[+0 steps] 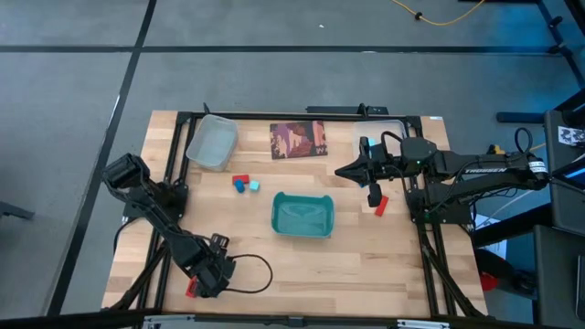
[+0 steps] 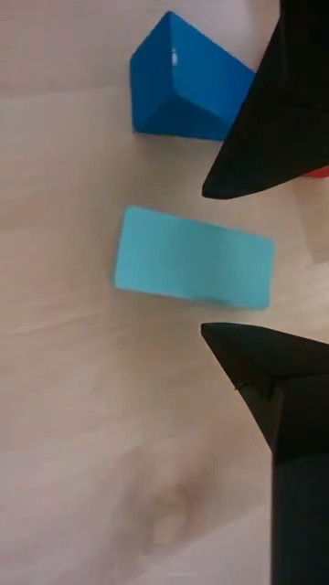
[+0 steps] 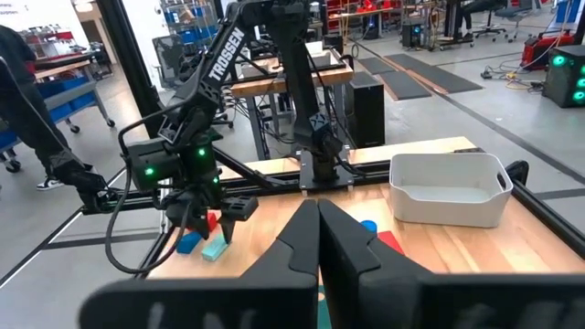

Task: Sort & place blocks by color
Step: Put the rectangular blue green block into the transparent bin

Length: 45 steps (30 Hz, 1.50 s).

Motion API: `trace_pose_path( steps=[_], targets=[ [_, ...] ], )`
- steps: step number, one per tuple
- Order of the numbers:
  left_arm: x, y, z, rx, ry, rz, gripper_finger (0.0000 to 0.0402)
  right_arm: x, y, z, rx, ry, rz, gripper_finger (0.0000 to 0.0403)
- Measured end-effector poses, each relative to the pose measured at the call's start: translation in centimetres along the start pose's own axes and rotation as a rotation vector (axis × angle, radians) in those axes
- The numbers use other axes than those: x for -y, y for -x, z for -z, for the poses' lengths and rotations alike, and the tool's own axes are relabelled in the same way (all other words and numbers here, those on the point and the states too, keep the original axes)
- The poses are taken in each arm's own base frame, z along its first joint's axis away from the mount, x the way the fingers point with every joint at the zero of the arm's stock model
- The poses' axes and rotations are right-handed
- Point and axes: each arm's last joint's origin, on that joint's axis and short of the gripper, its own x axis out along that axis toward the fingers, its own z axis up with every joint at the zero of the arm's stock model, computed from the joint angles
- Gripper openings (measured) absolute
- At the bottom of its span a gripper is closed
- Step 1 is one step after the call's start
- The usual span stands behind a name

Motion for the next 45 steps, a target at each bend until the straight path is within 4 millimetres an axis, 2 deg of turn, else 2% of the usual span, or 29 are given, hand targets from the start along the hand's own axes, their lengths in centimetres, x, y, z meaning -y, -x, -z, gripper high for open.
trace_pose_path(
  steps=[8, 22, 26, 32, 37, 41, 45],
  targets=[
    [-0.3, -1.2, 1.3, -0.028, -0.043, 0.009, 0.0225, 0.0, 0.0, 0.0, 0.0, -0.002, 0.0, 0.0],
    [-0.6, -1.8, 1.8, -0.017, -0.065, 0.015, 0.022, 0.0, 0.0, 0.0, 0.002, -0.001, 0.0, 0.0],
    [-0.7, -1.8, 1.8, -0.003, -0.094, -0.012, 0.0191, 0.0, 0.0, 0.0, 0.002, -0.001, 0.0, 0.0],
    [-0.7, -1.9, 1.8, 0.007, -0.123, -0.034, 0.0123, 0.0, 0.0, 0.0, 0.002, 0.0, 0.0, 0.0],
    [-0.7, -1.8, 1.8, 0.005, -0.122, -0.036, 0.0119, 0.0, 0.0, 0.0, 0.002, 0.0, 0.0, 0.0],
    [-1.4, -1.0, 2.0, -0.024, -0.102, -0.02, 0.0119, 0.0, 0.0, 0.0, 0.002, 0.001, 0.0, 0.0],
    [-3.1, 2.0, 2.2, -0.012, -0.047, 0.026, 0.0119, 0.0, 0.0, 0.0, 0.002, 0.003, 0.0, 0.0]
  ],
)
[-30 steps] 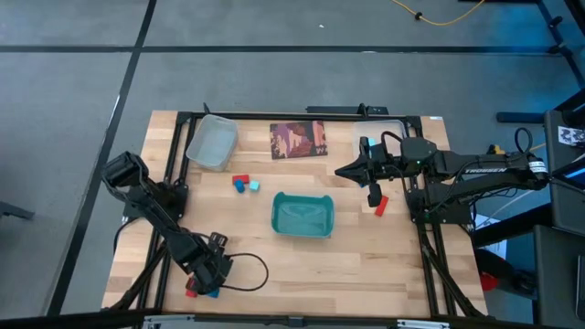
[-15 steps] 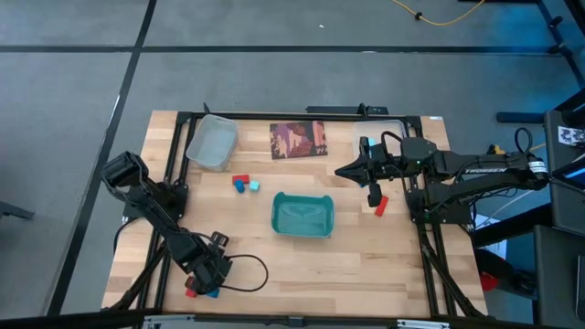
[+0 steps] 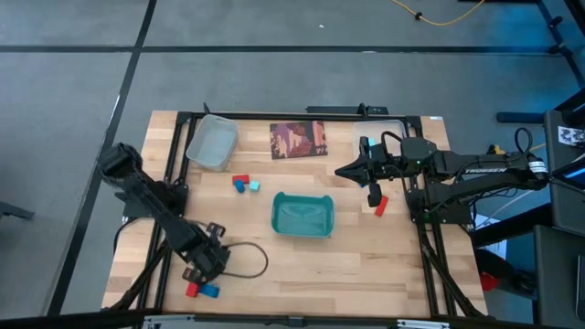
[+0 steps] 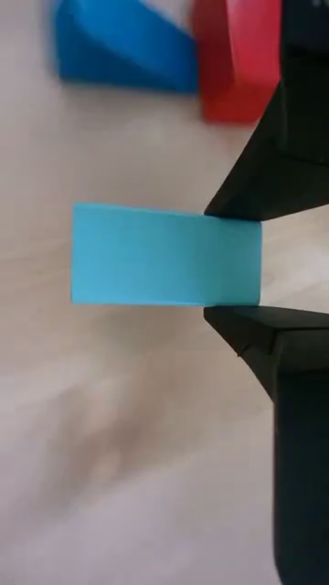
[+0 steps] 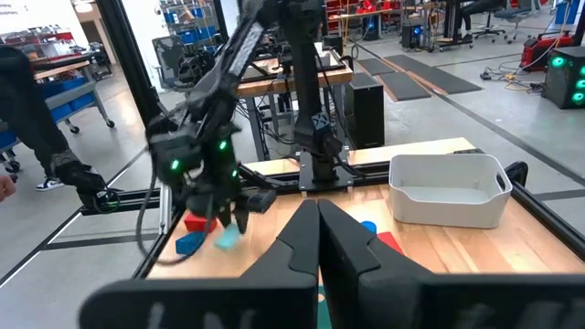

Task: Sort & place blocks by color
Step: Put the rectangular blue green block into the transparent bin

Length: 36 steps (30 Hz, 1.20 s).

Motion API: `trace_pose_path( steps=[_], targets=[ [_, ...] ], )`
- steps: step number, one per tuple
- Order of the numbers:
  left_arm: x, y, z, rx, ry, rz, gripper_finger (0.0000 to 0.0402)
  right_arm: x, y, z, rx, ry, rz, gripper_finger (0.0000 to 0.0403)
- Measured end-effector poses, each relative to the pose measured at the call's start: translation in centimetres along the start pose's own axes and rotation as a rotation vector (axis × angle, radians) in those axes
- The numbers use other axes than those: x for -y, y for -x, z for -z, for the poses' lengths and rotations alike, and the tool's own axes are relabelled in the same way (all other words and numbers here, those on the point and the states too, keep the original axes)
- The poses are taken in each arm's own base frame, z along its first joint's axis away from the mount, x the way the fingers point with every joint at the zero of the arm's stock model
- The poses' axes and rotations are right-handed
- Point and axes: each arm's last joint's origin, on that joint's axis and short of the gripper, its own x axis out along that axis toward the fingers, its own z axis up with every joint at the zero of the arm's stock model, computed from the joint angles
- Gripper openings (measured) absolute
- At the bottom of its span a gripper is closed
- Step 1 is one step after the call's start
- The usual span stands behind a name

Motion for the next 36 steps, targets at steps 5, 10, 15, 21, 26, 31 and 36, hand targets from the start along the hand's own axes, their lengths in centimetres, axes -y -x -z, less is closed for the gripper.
trace_pose_path(
  steps=[5, 10, 15, 21, 26, 31, 36],
  targets=[
    [-3.5, 5.4, 0.2, 0.194, 0.129, 0.005, 0.0119, 0.0, 0.0, 0.0, 0.001, 0.002, -0.001, 0.0],
    [-8.0, 10.3, 1.3, 0.465, 0.318, -0.103, 0.0119, 0.0, 0.0, 0.0, 0.002, 0.003, -0.001, 0.0],
    [-11.8, 14.0, 2.2, 0.735, 0.447, -0.252, 0.0119, 0.0, 0.0, -0.1, 0.01, 0.003, -0.002, 0.0],
    [-15.7, 17.1, 1.4, 1.053, 0.538, -0.386, 0.0119, 0.0, 0.0, -0.5, 0.056, 0.003, 0.031, 0.0001],
    [-18.5, 18.0, -0.2, 1.207, 0.495, -0.409, 0.0119, 0.2, 0.1, -0.8, 0.093, 0.003, 0.107, 0.0014],
    [-20.7, 17.5, -2.0, 1.293, 0.458, -0.368, 0.0119, 0.2, 0.1, -0.9, 0.106, 0.005, 0.106, 0.002],
    [-21.4, 16.4, -4.7, 1.411, 0.406, -0.281, 0.0119, 0.2, 0.1, -0.9, 0.105, -0.003, 0.106, 0.0021]
  ],
)
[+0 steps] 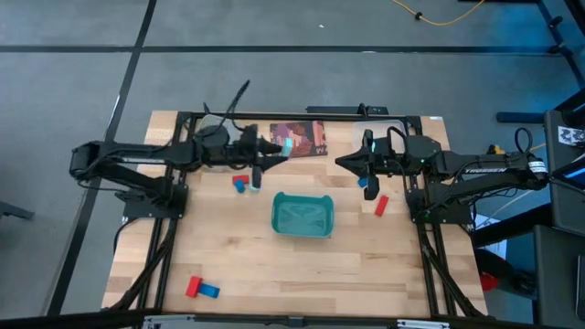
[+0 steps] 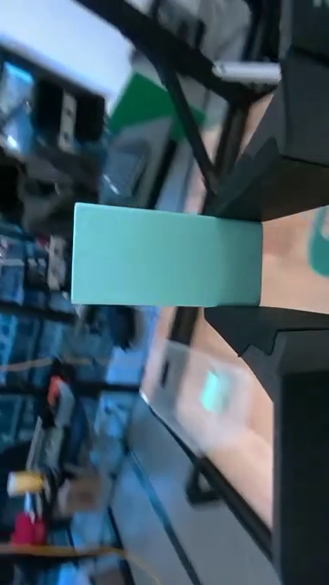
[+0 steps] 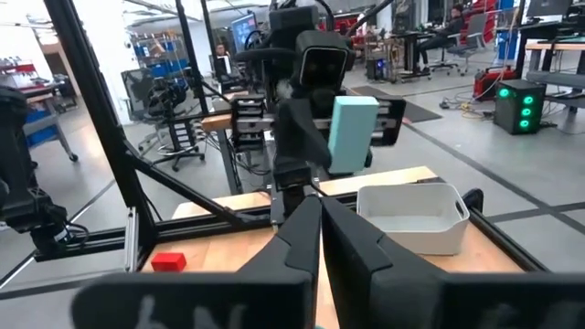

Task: Sort & place blocks by color
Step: Put the rectangular blue green block into the transparent bin

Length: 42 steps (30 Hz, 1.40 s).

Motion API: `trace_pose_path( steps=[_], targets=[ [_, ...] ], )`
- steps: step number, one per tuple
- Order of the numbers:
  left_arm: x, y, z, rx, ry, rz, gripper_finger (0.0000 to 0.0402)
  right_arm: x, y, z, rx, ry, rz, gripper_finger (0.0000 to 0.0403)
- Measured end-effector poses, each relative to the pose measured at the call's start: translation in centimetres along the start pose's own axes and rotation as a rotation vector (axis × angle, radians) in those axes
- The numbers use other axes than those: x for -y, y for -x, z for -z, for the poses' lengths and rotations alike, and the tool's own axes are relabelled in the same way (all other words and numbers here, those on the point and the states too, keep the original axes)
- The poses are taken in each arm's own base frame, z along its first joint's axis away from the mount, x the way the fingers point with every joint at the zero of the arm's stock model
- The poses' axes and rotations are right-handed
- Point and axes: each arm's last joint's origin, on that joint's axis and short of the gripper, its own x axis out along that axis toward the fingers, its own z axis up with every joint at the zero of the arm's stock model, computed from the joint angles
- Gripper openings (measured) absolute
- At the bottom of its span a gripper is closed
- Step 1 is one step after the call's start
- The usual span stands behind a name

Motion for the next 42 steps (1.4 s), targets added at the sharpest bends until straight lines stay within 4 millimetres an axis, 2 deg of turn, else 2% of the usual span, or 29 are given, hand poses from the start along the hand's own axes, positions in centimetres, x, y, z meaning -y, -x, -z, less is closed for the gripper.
trace_pose_path(
  steps=[5, 9, 18, 24, 28, 35, 39, 42],
  targets=[
    [1.6, -2.5, 1.8, 0.03, 0.021, 0.101, 0.0119, 0.0, -0.1, 0.1, -0.003, -0.023, 0.0, 0.0022],
    [2.2, -3.5, 2.9, 0.027, 0.028, 0.108, 0.0119, 0.0, -0.2, 0.2, -0.01, -0.023, 0.002, 0.0022],
    [2.0, -3.8, 2.9, 0.062, 0.049, 0.088, 0.0119, 0.0, -0.5, 0.4, -0.023, -0.029, 0.002, 0.0022],
    [2.0, -3.8, 2.9, 0.061, 0.049, 0.088, 0.0119, -0.1, -0.8, 0.5, -0.027, -0.156, -0.04, 0.0031],
    [2.0, -3.8, 2.9, 0.061, 0.05, 0.087, 0.0119, 0.0, -1.7, 0.9, -0.026, -0.249, -0.041, 0.0081],
    [2.0, -3.8, 2.9, 0.06, 0.051, 0.087, 0.0119, 0.1, -4.2, 1.9, 0.013, -0.36, -0.054, 0.023],
    [2.0, -3.8, 2.9, 0.059, 0.058, 0.088, 0.0119, 0.0, -5.4, 2.1, 0.036, -0.331, -0.061, 0.0303],
    [2.0, -3.8, 2.9, 0.057, 0.074, 0.093, 0.0119, 0.0, -6.4, 2.0, 0.03, -0.251, -0.057, 0.0332]
  ],
)
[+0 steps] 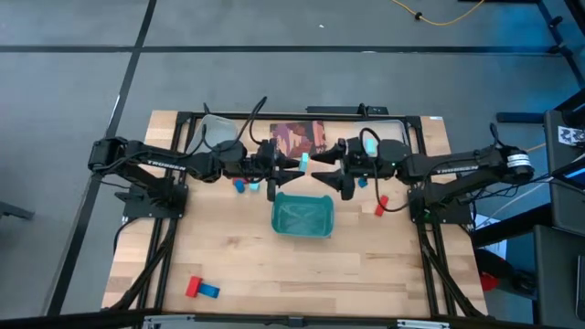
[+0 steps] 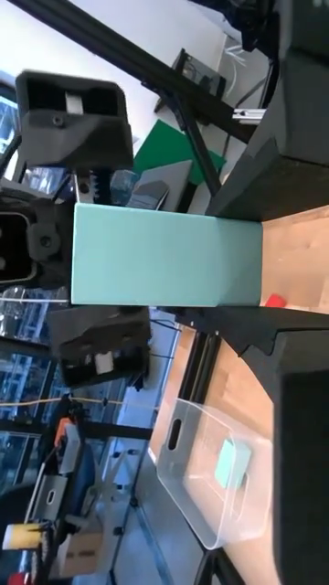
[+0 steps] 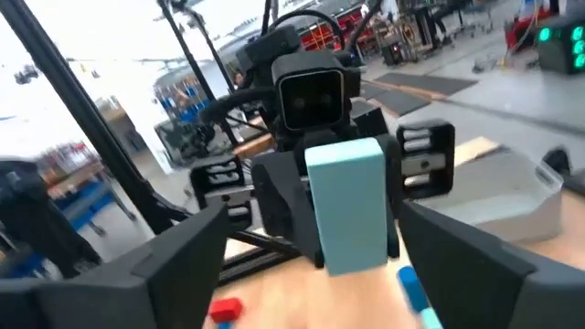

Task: Sort & place blocks by color
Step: Put the rectangular blue green block into the transparent bin

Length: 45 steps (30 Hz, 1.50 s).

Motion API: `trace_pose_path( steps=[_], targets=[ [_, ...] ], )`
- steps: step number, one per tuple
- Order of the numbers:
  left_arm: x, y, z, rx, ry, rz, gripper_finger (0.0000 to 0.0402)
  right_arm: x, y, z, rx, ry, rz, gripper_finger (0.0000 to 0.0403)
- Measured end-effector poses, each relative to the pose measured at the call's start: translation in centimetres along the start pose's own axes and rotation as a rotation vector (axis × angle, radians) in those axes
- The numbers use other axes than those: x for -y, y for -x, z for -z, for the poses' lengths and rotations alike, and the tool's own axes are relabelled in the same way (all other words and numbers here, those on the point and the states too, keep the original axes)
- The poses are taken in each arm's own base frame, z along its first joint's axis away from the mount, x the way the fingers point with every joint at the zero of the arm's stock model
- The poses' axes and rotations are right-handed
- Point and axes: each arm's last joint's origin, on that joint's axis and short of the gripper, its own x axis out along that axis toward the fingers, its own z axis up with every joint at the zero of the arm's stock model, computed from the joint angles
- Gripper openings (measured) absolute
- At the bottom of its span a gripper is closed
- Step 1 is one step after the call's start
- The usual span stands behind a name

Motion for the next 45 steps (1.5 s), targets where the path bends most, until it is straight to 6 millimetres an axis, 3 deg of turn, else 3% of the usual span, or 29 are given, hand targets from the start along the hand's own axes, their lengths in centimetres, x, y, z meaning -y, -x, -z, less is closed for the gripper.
trace_pose_path(
  steps=[6, 14, 19, 26, 36, 45],
  targets=[
    [0.2, 0.0, 0.1, -0.003, 0.001, 0.005, 0.012, 0.0, -1.8, -0.7, 0.003, 0.074, 0.008, 0.0341],
    [0.2, 0.0, 0.1, 0.0, 0.001, -0.004, 0.0121, 0.4, -2.1, -0.3, -0.014, 0.073, 0.023, 0.0322],
    [0.2, 0.0, 0.1, 0.0, 0.001, -0.004, 0.0121, 0.4, -2.1, -0.3, -0.013, 0.077, 0.025, 0.0263],
    [0.2, 0.0, 0.1, 0.0, 0.001, -0.002, 0.0121, 0.4, -2.1, -0.3, -0.015, 0.122, 0.03, 0.0133],
    [0.2, 0.0, 0.1, -0.001, -0.008, -0.001, 0.0128, 0.4, -2.1, -0.3, -0.02, 0.126, 0.028, 0.013],
    [-0.2, 0.0, -0.1, 0.0, -0.023, -0.006, 0.0181, 0.4, -2.1, -0.3, -0.022, 0.124, 0.024, 0.013]
  ],
)
